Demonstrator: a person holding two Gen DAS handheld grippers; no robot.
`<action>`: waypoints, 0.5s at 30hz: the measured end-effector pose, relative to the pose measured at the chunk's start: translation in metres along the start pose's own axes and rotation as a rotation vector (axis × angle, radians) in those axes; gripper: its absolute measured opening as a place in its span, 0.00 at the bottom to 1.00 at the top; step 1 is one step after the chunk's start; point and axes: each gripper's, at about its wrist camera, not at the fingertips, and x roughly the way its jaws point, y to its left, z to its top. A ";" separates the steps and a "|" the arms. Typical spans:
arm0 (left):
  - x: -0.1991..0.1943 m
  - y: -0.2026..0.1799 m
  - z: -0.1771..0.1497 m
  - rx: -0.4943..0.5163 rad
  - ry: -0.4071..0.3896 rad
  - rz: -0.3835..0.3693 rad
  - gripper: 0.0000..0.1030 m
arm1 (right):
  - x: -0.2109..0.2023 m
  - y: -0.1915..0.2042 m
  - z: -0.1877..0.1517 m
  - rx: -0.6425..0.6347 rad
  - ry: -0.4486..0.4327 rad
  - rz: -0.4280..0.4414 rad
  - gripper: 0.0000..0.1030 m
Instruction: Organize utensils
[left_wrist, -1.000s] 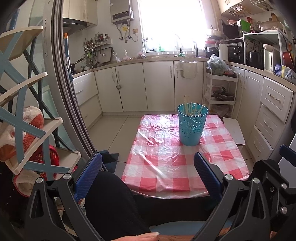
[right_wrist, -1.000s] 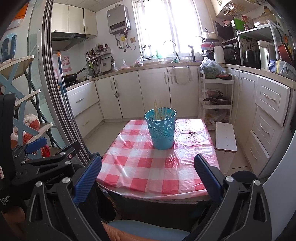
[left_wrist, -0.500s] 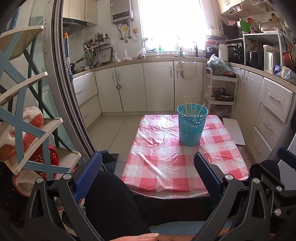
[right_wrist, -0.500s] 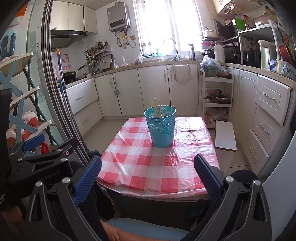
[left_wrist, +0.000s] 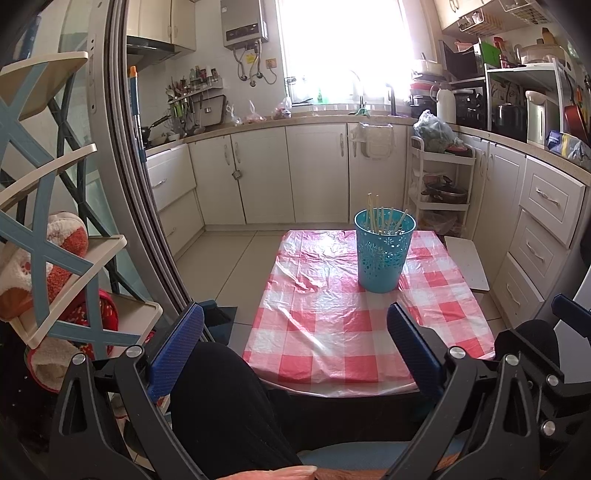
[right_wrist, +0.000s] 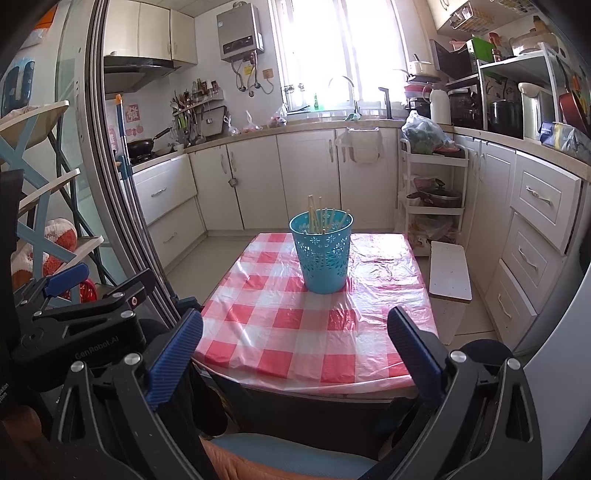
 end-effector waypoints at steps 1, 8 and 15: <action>0.000 0.000 0.000 0.000 0.000 0.000 0.93 | 0.000 -0.001 0.000 -0.002 0.000 0.001 0.93; 0.000 0.000 0.003 -0.001 -0.005 0.005 0.93 | 0.001 -0.004 -0.002 -0.009 0.006 0.004 0.93; 0.000 -0.001 0.004 -0.001 -0.004 0.007 0.93 | 0.002 -0.007 -0.002 -0.017 0.016 0.008 0.93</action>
